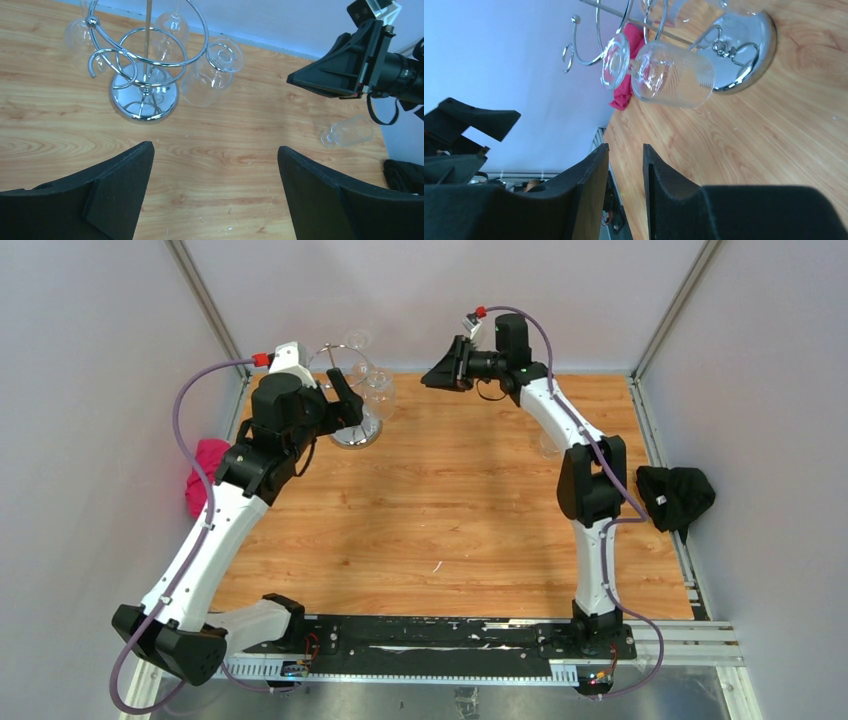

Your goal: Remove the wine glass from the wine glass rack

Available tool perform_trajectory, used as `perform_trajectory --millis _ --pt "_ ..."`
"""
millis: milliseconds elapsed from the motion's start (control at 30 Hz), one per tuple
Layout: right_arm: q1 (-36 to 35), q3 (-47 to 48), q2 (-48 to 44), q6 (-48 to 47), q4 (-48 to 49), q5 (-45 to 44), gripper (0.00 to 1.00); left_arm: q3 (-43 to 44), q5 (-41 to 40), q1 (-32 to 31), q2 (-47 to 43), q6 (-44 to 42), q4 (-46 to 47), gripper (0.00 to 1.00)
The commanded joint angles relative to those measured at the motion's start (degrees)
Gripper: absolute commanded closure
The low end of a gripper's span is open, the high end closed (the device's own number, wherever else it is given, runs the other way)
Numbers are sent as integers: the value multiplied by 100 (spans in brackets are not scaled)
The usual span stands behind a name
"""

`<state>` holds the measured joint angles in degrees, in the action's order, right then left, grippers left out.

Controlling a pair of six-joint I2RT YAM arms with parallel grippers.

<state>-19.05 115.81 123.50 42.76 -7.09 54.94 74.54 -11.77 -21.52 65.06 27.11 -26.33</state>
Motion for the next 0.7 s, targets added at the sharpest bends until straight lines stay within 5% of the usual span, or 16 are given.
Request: perform_trajectory --millis 0,667 --pt "-145 356 418 1269 1601 449 63 -21 -183 -32 -159 -151 -109 0" --pt "-644 1275 1450 2164 2109 431 64 -62 -273 -28 -237 -246 -154 0"
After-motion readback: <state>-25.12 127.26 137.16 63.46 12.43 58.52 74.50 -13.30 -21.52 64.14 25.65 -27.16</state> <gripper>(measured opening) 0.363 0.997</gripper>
